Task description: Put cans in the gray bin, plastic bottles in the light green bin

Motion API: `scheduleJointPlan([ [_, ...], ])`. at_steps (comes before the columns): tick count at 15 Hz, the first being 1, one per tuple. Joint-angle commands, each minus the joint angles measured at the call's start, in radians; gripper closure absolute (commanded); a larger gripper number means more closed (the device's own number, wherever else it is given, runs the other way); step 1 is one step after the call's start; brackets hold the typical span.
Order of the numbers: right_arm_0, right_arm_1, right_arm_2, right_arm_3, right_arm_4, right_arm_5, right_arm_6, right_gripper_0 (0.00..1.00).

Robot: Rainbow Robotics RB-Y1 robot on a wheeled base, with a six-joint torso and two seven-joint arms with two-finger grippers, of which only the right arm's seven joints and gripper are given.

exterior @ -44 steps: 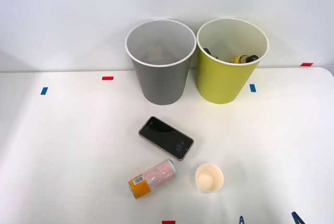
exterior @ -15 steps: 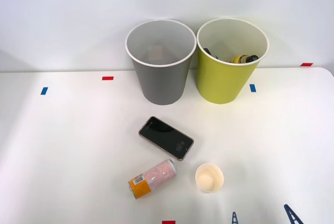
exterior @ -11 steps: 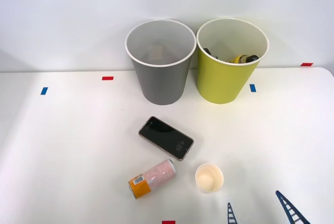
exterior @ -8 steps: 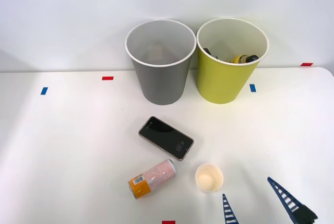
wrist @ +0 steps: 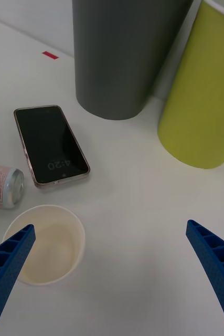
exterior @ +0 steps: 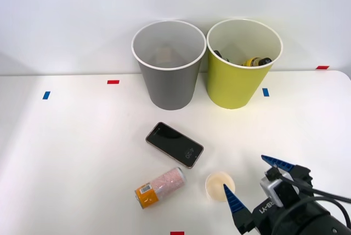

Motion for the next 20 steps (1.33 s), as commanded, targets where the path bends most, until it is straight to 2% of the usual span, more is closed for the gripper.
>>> scheduleJointPlan([
  [1,-0.304,-0.032,-0.014,-0.040,-0.051,0.462,-0.012,0.00],
  [3,-0.484,-0.060,-0.009,-0.040,-0.146,0.661,-0.004,0.00],
  [5,-0.622,-0.124,0.041,-0.040,-0.211,0.753,-0.009,0.00],
  [8,-0.749,-0.236,0.129,-0.040,-0.223,0.767,-0.036,0.00],
  [11,-0.821,-0.311,0.130,-0.040,-0.331,0.767,-0.052,0.00],
  [15,-0.896,-0.325,0.132,-0.040,-0.400,0.856,-0.015,0.00],
  [17,-0.955,-0.302,0.132,-0.040,-0.450,0.933,0.091,0.00],
  [20,-1.056,-0.261,0.132,-0.040,-0.581,1.017,0.290,0.00],
])
